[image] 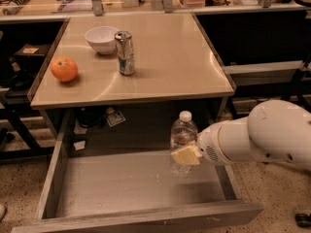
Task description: Place water bottle into top drawer
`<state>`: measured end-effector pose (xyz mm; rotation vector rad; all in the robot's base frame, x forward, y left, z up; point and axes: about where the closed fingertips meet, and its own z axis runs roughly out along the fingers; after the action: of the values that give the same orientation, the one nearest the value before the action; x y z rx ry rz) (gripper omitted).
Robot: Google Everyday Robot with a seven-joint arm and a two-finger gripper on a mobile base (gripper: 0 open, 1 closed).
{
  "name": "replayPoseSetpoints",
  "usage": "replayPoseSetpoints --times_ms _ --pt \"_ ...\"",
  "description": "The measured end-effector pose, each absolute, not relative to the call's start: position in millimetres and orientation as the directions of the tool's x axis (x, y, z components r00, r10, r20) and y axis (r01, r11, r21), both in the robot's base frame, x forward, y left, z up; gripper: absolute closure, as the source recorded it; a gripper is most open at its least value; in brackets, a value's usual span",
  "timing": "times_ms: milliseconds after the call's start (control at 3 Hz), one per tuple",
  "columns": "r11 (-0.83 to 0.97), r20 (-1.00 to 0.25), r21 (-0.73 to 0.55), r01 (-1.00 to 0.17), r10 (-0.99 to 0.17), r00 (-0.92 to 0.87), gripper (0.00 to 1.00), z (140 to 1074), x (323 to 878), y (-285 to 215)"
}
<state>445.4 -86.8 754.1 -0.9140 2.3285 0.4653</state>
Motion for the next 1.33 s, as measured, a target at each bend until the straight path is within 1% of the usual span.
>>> replayPoseSetpoints --times_ms 667,1000,1333 --pt "0.727 -0.699 0.157 -0.668 -0.396 -0.595 1.0 706.9 451.8 -62.1" --pt "0.73 -0.716 0.175 -0.661 -0.366 -0.594 1.0 689.2 457.8 -52.8" --pt "0.74 -0.721 0.168 -0.651 -0.358 -0.593 1.0 676.5 463.1 -47.6"
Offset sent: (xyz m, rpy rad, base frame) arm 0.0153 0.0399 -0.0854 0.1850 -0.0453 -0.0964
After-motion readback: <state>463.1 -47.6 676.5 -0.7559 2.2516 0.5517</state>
